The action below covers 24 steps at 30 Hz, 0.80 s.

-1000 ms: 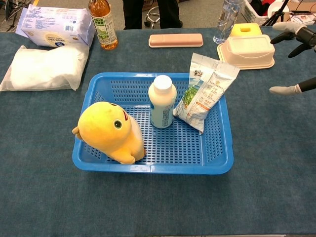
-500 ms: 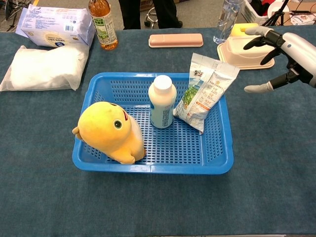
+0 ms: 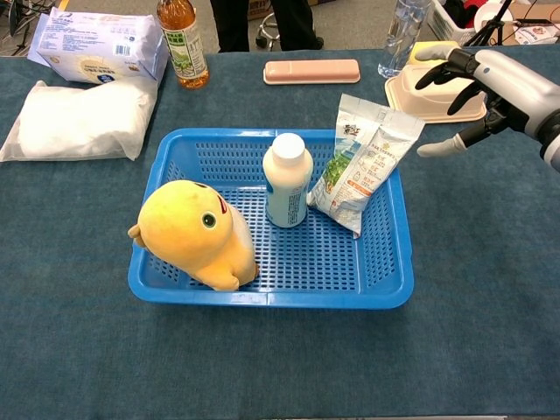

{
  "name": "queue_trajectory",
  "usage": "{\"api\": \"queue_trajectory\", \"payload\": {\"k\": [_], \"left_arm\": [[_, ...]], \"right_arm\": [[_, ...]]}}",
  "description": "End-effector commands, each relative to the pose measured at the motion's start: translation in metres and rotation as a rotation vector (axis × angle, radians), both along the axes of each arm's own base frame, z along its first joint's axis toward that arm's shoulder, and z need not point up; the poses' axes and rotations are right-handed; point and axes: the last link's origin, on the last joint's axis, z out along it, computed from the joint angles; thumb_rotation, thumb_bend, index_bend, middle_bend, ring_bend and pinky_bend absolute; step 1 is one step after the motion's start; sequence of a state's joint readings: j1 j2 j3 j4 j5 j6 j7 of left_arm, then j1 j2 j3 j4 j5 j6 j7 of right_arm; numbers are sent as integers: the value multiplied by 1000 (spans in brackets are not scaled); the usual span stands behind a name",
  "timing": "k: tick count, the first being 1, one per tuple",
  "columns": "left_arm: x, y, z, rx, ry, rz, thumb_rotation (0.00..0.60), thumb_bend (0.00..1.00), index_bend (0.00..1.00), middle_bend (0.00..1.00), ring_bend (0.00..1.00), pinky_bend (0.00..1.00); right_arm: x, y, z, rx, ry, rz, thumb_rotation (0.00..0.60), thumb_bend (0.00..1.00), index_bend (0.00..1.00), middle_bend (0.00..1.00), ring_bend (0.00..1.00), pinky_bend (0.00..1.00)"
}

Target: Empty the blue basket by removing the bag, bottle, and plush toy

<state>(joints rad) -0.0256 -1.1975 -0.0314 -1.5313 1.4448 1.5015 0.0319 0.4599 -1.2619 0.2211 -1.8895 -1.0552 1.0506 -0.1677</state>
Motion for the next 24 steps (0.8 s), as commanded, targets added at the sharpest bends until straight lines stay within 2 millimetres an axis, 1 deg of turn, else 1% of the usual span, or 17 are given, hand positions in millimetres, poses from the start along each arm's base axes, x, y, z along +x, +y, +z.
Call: {"api": "queue_trajectory", "payload": {"k": [1, 10, 19, 24], "left_arm": [[-1, 0, 0, -2, -1, 0, 600, 352, 283, 185, 194, 422], [-2, -1, 0, -3, -5, 0, 600, 352, 283, 185, 194, 422], [-2, -1, -1, -5, -5, -1, 600, 352, 283, 185, 194, 422], [-2, -2, -1, -6, -7, -1, 600, 352, 283, 185, 194, 422]], "right_arm": [[9, -5, 2, 18, 17, -15, 600, 0, 123, 277, 179, 361], [9, -8, -4, 77, 5, -72, 600, 0, 153, 286, 188, 361], [9, -10, -8, 136, 4, -96, 600, 1, 188, 315, 213, 361], [10, -12, -10, 137, -2, -100, 600, 56, 226, 345, 244, 372]]}}
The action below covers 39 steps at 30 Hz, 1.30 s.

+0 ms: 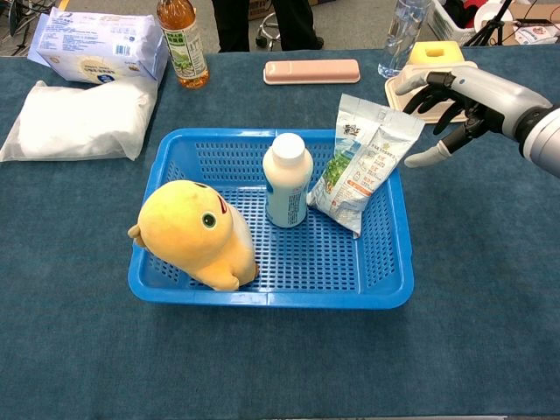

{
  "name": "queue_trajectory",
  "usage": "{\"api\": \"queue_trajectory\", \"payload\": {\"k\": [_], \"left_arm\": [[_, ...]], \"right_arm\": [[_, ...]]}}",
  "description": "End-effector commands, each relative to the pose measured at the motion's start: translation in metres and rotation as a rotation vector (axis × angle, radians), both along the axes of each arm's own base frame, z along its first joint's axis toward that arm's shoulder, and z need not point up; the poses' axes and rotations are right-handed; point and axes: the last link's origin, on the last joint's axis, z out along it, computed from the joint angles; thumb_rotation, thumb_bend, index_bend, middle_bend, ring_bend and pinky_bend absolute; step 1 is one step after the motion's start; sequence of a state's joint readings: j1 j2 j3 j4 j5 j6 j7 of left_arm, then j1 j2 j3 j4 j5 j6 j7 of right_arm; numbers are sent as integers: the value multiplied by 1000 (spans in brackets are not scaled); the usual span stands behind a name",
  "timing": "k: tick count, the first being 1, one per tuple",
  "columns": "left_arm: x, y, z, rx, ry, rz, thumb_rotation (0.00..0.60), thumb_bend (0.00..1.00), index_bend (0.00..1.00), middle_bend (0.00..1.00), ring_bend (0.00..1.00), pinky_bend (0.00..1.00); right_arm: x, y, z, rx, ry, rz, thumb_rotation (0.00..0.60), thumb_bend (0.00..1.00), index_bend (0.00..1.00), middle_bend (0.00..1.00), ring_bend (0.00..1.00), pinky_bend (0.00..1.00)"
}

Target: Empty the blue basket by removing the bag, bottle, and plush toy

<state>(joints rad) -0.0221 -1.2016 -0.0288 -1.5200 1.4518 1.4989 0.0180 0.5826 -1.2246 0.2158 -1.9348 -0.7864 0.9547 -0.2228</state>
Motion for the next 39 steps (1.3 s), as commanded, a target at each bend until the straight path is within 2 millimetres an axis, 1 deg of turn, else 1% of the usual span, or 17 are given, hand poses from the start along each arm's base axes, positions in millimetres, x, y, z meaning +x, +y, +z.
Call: {"api": "queue_trajectory", "payload": {"k": [1, 10, 26, 32, 39], "left_arm": [[0, 0, 0, -1, 0, 0, 600, 352, 283, 185, 194, 422], [-1, -2, 0, 1, -4, 4, 600, 352, 284, 185, 194, 422], [-3, -3, 0, -1, -9, 8, 600, 352, 284, 184, 194, 422], [-3, -3, 0, -1, -12, 8, 600, 353, 284, 184, 194, 422], [-3, -4, 0, 1, -14, 8, 600, 352, 285, 184, 194, 422]], "right_arm": [[0, -1, -1, 0, -3, -2, 600, 71, 238, 355, 255, 373], [1, -5, -5, 2, 1, -5, 600, 141, 301, 407, 310, 387], [8, -10, -13, 3, -6, 11, 600, 279, 377, 472, 383, 405], [11, -11, -14, 8, -5, 15, 600, 319, 407, 495, 408, 409], [12, -11, -15, 12, -2, 11, 600, 393, 432, 520, 436, 417]]}}
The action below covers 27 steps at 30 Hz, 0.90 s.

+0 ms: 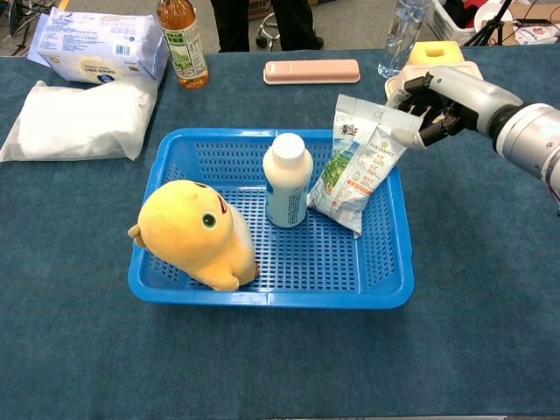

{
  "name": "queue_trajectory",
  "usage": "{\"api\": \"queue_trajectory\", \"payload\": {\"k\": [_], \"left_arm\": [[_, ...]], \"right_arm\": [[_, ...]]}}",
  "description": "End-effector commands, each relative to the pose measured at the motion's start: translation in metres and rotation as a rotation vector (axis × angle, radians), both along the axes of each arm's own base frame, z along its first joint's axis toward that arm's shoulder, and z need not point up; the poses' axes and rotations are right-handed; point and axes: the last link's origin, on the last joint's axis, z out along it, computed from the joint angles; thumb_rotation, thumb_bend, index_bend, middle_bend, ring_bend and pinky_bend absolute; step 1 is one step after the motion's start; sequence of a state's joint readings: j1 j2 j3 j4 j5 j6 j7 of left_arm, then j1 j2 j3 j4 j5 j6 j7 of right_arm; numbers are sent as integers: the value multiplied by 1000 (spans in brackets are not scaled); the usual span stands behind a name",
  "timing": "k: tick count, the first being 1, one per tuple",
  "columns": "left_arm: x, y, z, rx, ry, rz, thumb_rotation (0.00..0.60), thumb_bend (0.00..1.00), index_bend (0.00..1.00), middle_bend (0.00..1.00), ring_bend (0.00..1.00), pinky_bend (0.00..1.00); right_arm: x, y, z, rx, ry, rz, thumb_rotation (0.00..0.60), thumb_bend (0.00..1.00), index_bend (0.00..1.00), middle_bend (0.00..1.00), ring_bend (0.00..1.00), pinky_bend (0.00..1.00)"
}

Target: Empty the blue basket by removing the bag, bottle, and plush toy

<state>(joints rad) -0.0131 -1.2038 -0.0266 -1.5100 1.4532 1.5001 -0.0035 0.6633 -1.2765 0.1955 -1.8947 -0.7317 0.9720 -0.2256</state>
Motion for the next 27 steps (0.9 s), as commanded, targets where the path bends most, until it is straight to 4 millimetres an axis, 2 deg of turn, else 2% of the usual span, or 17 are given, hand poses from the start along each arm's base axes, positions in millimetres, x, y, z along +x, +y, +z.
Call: {"api": "queue_trajectory", "payload": {"k": [1, 14, 27], "left_arm": [[0, 0, 0, 0, 0, 0, 600, 352, 285, 184, 194, 422], [-1, -1, 0, -1, 0, 4, 600, 352, 285, 184, 194, 422], [-1, -1, -1, -3, -3, 7, 600, 352, 286, 184, 194, 422]], "right_arm": [[0, 0, 0, 2, 3, 0, 600, 398, 434, 522, 438, 417], [-2, 0, 0, -1, 9, -4, 600, 561, 463, 545, 463, 417], [-3, 0, 1, -27, -3, -1, 600, 568, 594, 646, 569, 442]]}}
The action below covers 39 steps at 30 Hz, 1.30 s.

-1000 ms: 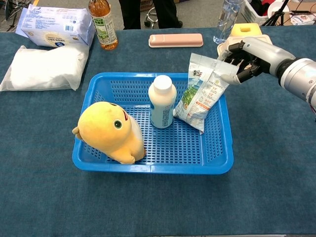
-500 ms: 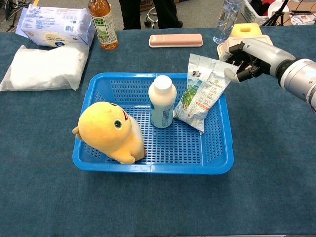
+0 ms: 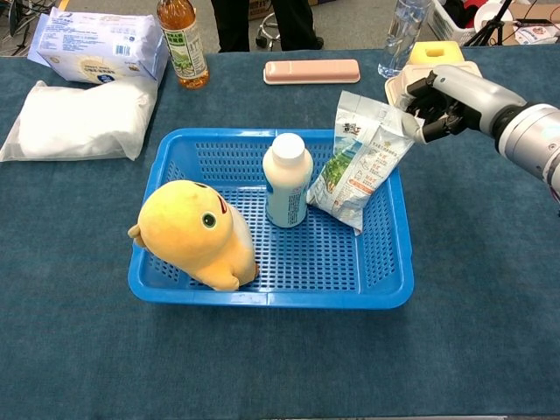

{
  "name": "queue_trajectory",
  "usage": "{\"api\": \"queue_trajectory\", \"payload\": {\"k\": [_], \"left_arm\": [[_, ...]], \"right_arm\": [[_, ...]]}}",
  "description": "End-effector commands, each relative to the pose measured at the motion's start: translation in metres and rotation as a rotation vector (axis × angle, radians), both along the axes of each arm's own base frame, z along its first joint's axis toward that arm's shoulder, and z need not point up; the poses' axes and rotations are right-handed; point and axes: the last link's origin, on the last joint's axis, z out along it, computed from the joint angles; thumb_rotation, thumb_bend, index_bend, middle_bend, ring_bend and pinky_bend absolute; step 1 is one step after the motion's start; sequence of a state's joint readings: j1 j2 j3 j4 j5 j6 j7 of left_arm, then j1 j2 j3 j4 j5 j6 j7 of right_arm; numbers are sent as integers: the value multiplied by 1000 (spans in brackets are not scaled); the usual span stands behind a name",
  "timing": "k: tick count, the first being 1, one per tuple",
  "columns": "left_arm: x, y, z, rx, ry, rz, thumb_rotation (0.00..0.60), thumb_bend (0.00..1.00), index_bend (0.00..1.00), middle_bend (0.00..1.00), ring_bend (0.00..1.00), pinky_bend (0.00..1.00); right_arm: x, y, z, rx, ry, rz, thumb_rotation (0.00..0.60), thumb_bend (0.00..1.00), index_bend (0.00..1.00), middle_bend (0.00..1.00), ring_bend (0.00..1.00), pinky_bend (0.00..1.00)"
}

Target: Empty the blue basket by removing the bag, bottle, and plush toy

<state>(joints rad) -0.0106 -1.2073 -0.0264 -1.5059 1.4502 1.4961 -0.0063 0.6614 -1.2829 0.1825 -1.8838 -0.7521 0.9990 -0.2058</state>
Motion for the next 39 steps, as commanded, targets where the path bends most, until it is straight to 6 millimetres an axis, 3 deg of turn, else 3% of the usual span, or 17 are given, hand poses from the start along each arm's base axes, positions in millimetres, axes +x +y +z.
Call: {"api": "queue_trajectory", "payload": {"k": [1, 11, 20, 32, 39], "left_arm": [[0, 0, -1, -2, 0, 0, 600, 352, 286, 184, 194, 422], [0, 1, -2, -4, 0, -2, 600, 352, 286, 184, 194, 422], [1, 3, -2, -4, -1, -9, 600, 352, 286, 184, 194, 422], [7, 8, -1, 1, 1, -29, 600, 352, 286, 184, 194, 422], [12, 11, -2, -6, 7, -39, 600, 352, 286, 184, 194, 422]], "right_arm": [[0, 0, 1, -7, -2, 0, 600, 569, 601, 651, 574, 443], [4, 2, 9, -41, -40, 14, 600, 569, 626, 670, 593, 450], [21, 8, 30, -97, -105, 71, 600, 569, 633, 674, 597, 450], [40, 28, 84, -258, -167, 161, 600, 569, 633, 674, 597, 450], [25, 53, 119, -343, -119, 142, 600, 569, 634, 674, 597, 450]]}}
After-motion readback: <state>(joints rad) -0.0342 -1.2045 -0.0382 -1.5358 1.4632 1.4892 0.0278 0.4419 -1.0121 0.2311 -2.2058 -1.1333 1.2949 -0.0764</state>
